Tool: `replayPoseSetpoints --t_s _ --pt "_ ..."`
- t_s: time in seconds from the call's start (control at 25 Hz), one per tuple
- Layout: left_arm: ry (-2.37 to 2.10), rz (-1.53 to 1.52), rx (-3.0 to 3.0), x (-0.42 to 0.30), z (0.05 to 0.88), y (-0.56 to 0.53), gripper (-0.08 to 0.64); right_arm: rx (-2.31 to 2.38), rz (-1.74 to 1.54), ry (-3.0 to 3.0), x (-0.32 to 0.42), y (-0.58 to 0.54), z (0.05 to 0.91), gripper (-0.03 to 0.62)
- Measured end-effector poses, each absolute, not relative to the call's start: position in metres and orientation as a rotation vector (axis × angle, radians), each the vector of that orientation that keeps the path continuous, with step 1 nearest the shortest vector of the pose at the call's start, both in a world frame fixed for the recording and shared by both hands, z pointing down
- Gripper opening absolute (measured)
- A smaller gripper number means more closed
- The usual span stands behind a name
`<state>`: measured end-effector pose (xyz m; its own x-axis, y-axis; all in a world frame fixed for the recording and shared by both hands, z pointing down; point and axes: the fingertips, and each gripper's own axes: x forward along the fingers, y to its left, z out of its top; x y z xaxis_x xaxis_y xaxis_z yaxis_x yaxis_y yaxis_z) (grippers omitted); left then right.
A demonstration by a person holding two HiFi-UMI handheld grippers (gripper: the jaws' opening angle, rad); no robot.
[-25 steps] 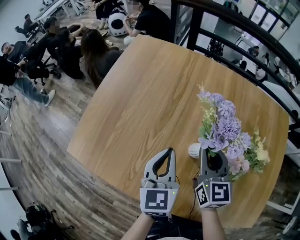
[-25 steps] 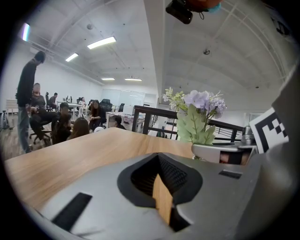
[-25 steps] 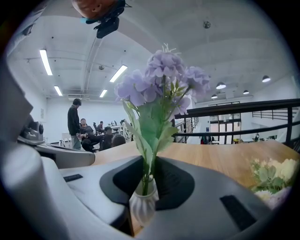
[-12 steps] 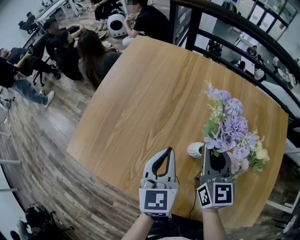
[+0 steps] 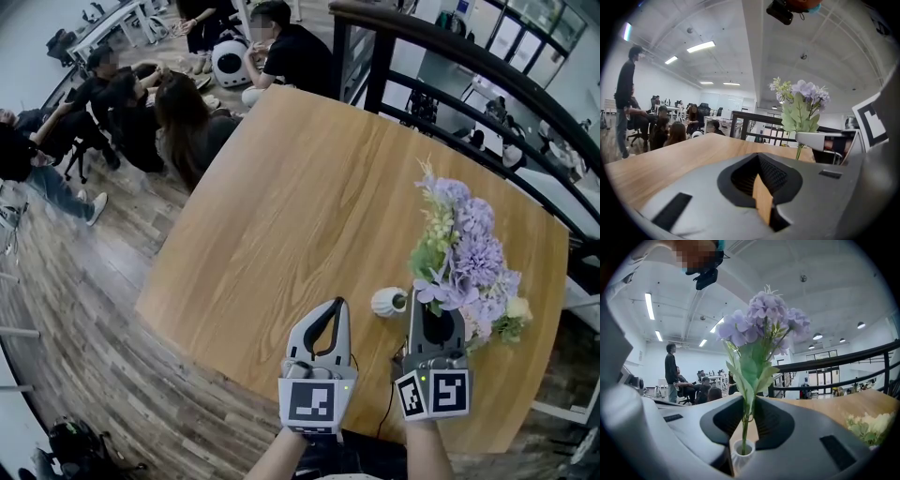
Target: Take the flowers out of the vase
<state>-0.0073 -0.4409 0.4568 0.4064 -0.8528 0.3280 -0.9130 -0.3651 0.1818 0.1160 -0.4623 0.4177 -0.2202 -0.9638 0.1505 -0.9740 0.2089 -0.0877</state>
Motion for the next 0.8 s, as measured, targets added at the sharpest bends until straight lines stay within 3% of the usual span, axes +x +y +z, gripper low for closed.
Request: replayPoseSetpoints --t_s 0.8 --pt "-1.558 0.162 2.443 0.009 0.411 -0.437 0.032 2.009 0.118 -2.453 0.131 -0.442 0.36 0.075"
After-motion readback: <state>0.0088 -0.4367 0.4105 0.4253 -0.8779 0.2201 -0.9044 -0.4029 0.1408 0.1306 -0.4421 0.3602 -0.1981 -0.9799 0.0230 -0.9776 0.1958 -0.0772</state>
